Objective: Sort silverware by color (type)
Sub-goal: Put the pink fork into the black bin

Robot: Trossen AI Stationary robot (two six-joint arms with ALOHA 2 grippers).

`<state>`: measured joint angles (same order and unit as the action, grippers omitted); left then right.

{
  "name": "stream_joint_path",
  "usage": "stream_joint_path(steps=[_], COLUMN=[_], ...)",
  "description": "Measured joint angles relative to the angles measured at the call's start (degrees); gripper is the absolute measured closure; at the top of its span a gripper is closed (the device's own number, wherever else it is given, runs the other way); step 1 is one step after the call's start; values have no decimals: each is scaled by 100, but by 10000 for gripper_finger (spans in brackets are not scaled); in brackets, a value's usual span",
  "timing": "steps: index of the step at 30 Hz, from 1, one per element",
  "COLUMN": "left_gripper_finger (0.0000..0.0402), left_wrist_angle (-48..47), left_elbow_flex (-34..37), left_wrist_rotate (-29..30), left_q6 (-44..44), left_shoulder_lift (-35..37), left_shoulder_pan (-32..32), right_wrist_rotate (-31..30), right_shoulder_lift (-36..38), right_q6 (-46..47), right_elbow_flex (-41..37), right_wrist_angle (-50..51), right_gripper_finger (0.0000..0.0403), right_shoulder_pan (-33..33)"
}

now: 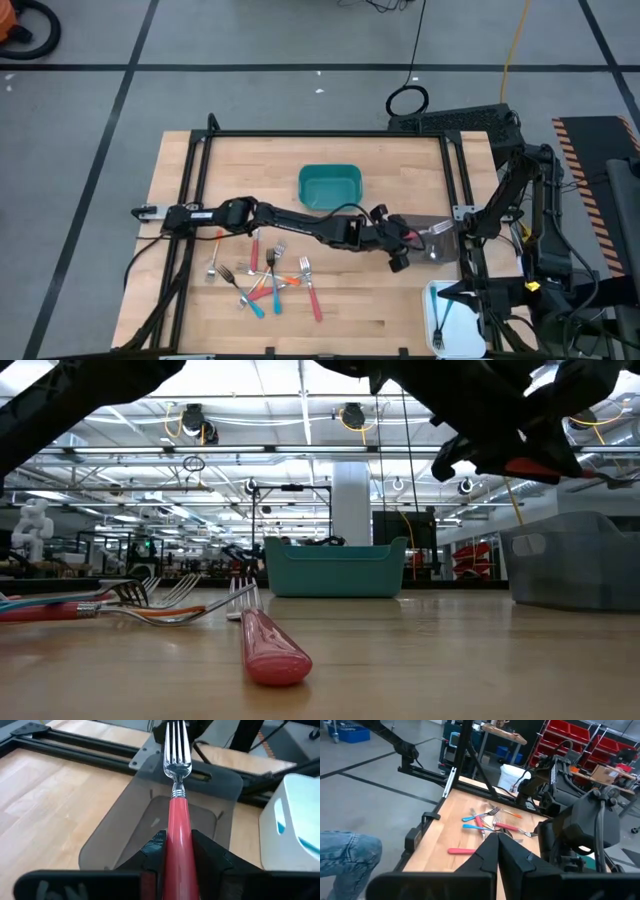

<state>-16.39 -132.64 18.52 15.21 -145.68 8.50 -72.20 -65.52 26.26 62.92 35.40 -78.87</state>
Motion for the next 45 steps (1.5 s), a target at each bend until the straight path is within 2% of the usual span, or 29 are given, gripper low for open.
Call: stream_joint_path(steps=[4, 12, 23, 40, 45], left_gripper_finger=[307, 301, 299, 298, 298], left_wrist_angle=[167, 568, 478, -971, -1600], left_elbow_flex=[0, -2, 0, 1, -9], left_wrist_rotate=[-2, 1, -50, -67, 83], left_q6=[7, -1, -364, -595, -775], left_shoulder_lift=[-35, -248, -157, 413, 589], left_shoulder_pan=[-1, -10, 75, 354, 657], right_wrist_rotate=[-4, -4, 29, 48, 194], right_shoulder_lift=[0, -4, -9, -200, -205], right_q6=[-15, -17, -17, 38, 360], right_elbow_flex=[0, 0, 0, 0, 0], right_wrist_angle=[-1, 45, 138, 168, 338], right_gripper_finger=[399, 399, 399, 399, 399], right_shoulder_pan=[0, 0, 2, 2, 2])
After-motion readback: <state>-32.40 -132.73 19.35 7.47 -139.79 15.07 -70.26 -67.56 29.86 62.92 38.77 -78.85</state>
